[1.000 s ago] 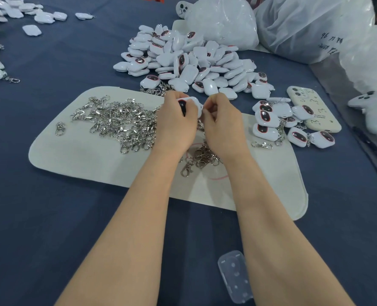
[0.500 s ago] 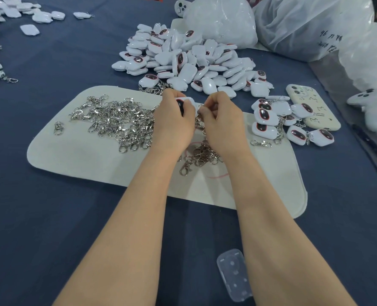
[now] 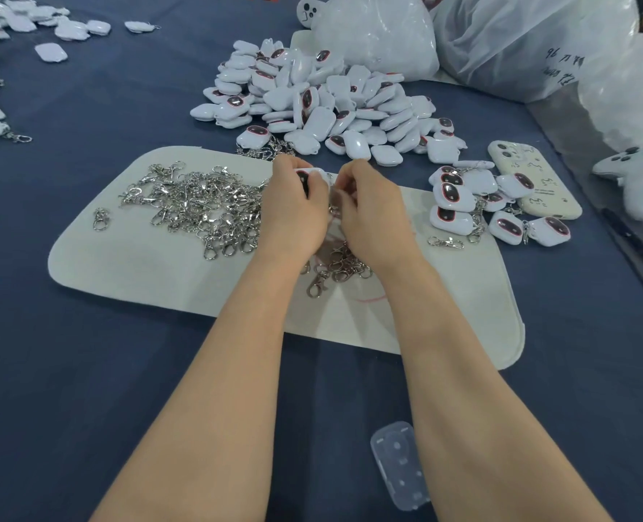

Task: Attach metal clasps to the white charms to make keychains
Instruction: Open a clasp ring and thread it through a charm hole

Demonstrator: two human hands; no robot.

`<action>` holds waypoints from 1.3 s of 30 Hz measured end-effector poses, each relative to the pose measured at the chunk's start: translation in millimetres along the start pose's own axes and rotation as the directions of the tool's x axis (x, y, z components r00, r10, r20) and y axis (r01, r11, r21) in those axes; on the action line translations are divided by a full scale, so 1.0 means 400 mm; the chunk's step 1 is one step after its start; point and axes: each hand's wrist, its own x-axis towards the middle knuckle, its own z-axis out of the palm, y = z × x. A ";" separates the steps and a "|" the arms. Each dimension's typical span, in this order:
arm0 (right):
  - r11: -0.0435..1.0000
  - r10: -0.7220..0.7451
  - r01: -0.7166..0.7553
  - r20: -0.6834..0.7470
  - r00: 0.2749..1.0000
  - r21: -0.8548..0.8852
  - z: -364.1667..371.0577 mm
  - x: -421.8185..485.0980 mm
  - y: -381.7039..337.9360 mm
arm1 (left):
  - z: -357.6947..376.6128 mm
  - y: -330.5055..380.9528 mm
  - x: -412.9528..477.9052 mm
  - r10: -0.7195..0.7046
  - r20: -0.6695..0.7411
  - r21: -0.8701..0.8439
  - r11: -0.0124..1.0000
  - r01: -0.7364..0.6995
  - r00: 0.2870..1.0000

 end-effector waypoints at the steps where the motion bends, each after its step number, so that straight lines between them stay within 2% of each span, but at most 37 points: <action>1: 1.000 -0.005 0.005 0.003 1.000 -0.003 0.000 0.000 0.000 | -0.001 0.001 0.000 0.003 0.001 -0.001 1.000 -0.003 1.000; 6: 0.999 0.022 -0.022 -0.001 1.000 0.036 0.005 0.001 0.000 | -0.001 0.002 -0.002 0.009 0.000 -0.034 0.999 -0.009 1.000; 8: 0.979 0.103 -0.094 -0.044 0.994 0.183 0.007 0.001 -0.006 | -0.001 0.006 0.001 -0.017 -0.026 -0.105 0.994 0.015 1.000; 11: 0.855 0.244 -0.218 0.005 0.970 0.472 0.007 0.006 -0.015 | 0.001 0.006 0.010 -0.165 -0.020 -0.343 0.928 0.148 0.986; 14: 0.773 0.295 -0.270 0.052 0.954 0.575 0.009 0.009 -0.019 | 0.003 0.010 0.010 -0.268 0.042 -0.515 0.819 0.251 0.962; 17: 0.740 0.321 -0.250 -0.001 0.947 0.624 0.010 0.013 -0.019 | 0.005 0.019 0.010 -0.305 0.103 -0.629 0.717 0.299 0.947; 20: 0.711 0.301 -0.246 0.031 0.953 0.658 0.011 0.015 -0.019 | -0.001 0.020 0.012 -0.315 0.153 -0.693 0.641 0.329 0.937; 25: 0.745 0.252 -0.226 0.049 0.966 0.627 0.009 0.012 -0.017 | -0.009 0.025 0.009 -0.325 0.162 -0.740 0.585 0.332 0.932; 29: 0.708 0.271 -0.226 0.038 0.962 0.669 0.004 0.012 -0.024 | -0.007 0.024 0.011 -0.281 0.101 -0.691 0.670 0.271 0.954; 32: 0.769 0.248 -0.198 0.003 0.969 0.608 -0.001 0.010 -0.027 | -0.007 0.017 0.011 -0.223 0.026 -0.607 0.771 0.193 0.975; 34: 0.879 0.183 -0.146 -0.039 0.982 0.455 -0.009 0.010 -0.024 | -0.009 0.013 0.008 -0.144 -0.024 -0.504 0.857 0.113 0.989; 36: 0.962 0.096 -0.082 -0.044 0.994 0.259 -0.017 0.011 -0.018 | -0.016 0.010 0.005 -0.004 -0.062 -0.325 0.946 -0.017 0.998; 39: 0.998 0.065 -0.066 0.028 0.997 0.012 -0.035 0.016 -0.003 | -0.026 0.009 -0.003 0.233 0.042 -0.018 0.972 -0.232 0.972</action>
